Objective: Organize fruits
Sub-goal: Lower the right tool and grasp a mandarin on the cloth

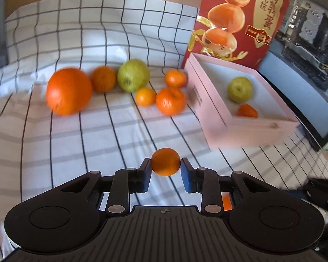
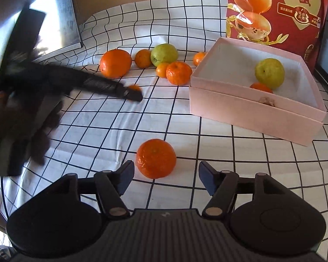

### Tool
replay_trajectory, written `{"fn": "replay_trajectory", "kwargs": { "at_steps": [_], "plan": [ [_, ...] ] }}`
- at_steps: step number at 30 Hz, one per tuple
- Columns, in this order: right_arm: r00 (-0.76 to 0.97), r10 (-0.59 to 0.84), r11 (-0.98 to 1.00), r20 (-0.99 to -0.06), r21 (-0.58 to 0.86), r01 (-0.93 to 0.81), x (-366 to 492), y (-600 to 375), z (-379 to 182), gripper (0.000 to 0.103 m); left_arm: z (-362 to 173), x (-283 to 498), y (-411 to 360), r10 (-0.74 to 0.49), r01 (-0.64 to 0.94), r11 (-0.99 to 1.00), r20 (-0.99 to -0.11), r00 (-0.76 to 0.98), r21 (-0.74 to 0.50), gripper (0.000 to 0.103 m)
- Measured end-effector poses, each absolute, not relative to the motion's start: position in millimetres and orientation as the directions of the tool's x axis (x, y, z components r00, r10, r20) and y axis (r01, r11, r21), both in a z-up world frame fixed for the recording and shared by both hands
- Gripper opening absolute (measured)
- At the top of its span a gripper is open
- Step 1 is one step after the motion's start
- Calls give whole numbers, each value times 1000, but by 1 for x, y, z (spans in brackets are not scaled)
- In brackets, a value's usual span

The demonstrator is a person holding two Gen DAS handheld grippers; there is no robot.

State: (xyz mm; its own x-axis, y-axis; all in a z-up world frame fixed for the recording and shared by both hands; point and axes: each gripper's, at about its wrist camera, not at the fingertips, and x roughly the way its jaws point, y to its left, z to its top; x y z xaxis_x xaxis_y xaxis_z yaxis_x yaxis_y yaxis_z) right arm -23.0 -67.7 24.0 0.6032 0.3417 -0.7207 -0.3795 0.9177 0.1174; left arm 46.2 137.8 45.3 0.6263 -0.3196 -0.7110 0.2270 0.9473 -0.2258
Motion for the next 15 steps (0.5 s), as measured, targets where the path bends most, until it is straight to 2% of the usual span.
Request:
{"fn": "replay_trajectory", "kwargs": {
  "at_steps": [7, 15],
  "plan": [
    [590, 348, 918, -729, 136, -373, -18, -64, 17, 69, 40, 4, 145, -266, 173, 964, -727, 633, -202, 34],
    [585, 363, 915, -725, 160, -370, -19, -66, 19, 69, 32, -10, 157, -228, 96, 972, -744, 628, -217, 34]
  ]
}}
